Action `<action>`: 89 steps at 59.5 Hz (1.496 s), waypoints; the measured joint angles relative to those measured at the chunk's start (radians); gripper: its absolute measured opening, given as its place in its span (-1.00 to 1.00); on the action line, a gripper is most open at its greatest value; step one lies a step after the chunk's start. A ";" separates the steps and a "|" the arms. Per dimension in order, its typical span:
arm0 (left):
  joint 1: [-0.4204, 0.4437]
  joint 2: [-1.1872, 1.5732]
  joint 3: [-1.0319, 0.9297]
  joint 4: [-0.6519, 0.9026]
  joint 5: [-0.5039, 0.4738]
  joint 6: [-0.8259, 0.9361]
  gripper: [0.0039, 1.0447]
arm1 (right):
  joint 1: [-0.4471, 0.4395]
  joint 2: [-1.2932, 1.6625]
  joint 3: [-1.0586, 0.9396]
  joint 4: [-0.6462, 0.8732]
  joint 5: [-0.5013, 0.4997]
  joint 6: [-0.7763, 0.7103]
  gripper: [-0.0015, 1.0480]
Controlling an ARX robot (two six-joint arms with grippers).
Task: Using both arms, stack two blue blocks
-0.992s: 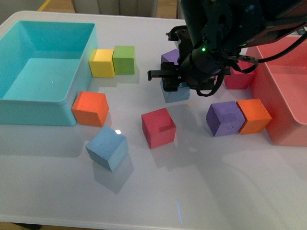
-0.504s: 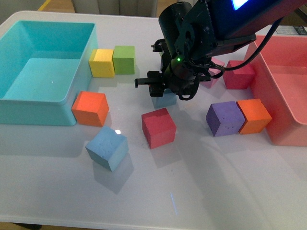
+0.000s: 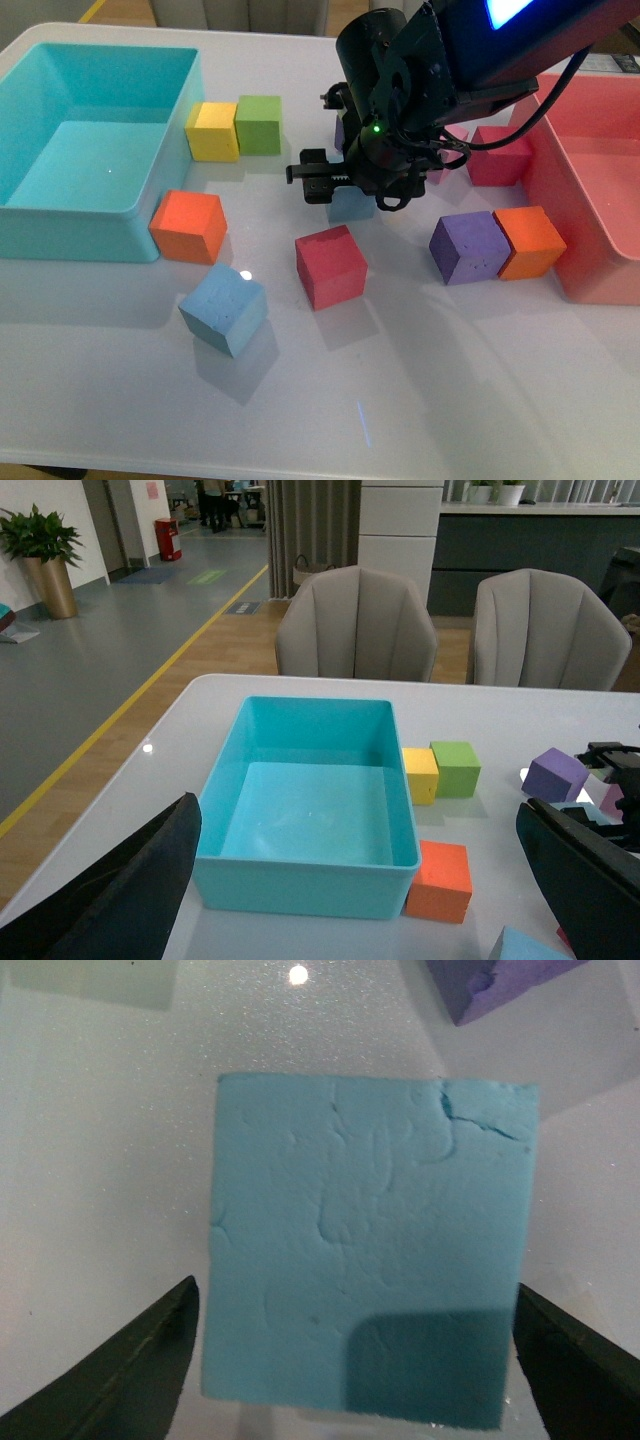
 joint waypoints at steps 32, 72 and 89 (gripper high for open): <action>0.000 0.000 0.000 0.000 0.000 0.000 0.84 | -0.044 -0.594 -0.598 0.354 -0.033 0.005 0.83; 0.000 0.000 0.000 0.000 0.000 0.000 0.84 | -0.214 -1.548 -1.452 0.840 0.130 -0.169 -0.44; 0.000 0.000 0.000 0.000 0.000 0.000 0.84 | -0.307 -1.741 -1.553 0.744 0.041 -0.180 -0.96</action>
